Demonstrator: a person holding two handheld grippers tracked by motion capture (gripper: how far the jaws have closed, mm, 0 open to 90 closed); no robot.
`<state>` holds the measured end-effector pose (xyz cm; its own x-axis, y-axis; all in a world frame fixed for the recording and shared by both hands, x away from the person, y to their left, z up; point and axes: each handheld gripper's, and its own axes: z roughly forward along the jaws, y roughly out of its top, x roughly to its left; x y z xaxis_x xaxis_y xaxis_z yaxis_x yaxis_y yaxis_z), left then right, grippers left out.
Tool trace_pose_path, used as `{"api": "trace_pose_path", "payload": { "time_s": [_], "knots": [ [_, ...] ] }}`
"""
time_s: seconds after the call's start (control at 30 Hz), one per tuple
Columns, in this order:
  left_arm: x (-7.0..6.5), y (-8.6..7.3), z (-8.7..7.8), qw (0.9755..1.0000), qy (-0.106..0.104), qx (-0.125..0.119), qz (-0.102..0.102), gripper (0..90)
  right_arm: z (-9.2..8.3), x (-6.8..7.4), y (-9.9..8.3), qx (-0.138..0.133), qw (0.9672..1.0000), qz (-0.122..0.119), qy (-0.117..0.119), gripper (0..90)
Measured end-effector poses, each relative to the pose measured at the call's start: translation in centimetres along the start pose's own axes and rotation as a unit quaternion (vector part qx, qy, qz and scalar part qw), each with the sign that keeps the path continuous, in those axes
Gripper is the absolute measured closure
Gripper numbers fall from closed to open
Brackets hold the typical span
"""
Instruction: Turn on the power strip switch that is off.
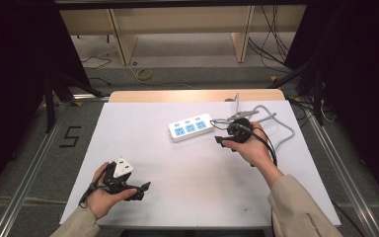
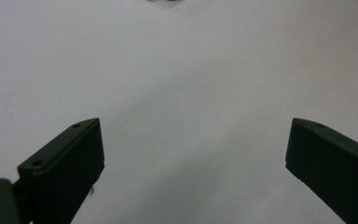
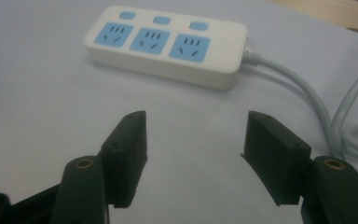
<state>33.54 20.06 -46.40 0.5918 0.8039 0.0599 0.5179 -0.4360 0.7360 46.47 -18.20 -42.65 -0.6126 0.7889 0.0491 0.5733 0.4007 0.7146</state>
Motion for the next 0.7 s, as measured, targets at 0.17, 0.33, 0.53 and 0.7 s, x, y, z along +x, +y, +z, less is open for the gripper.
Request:
{"api": "trace_pose_path", "payload": {
  "time_s": [0.17, 0.33, 0.53, 0.7],
  "knots": [
    [0.0, 0.0, 0.0, 1.0, 0.0, -0.001, 0.0, 4.0, -1.9, 0.3, -2.4, -0.016, 0.9998, -0.005, 0.014, 37.2],
    [0.0, 0.0, 0.0, 1.0, 0.0, -0.001, 0.0, 4.0, -3.7, 0.7, -4.6, -0.031, 0.9993, -0.007, 0.021, 35.6],
    [-0.1, 0.0, -0.1, 1.0, 0.0, 0.001, 0.001, 4.0, -6.1, 1.0, -7.4, -0.055, 0.9982, 0.01, 0.023, 34.3],
    [-0.3, 0.0, -0.1, 1.0, -0.004, 0.002, 0.001, 3.9, -7.8, 1.1, -9.6, -0.065, 0.9974, 0.027, 0.017, 33.0]
  ]
}}
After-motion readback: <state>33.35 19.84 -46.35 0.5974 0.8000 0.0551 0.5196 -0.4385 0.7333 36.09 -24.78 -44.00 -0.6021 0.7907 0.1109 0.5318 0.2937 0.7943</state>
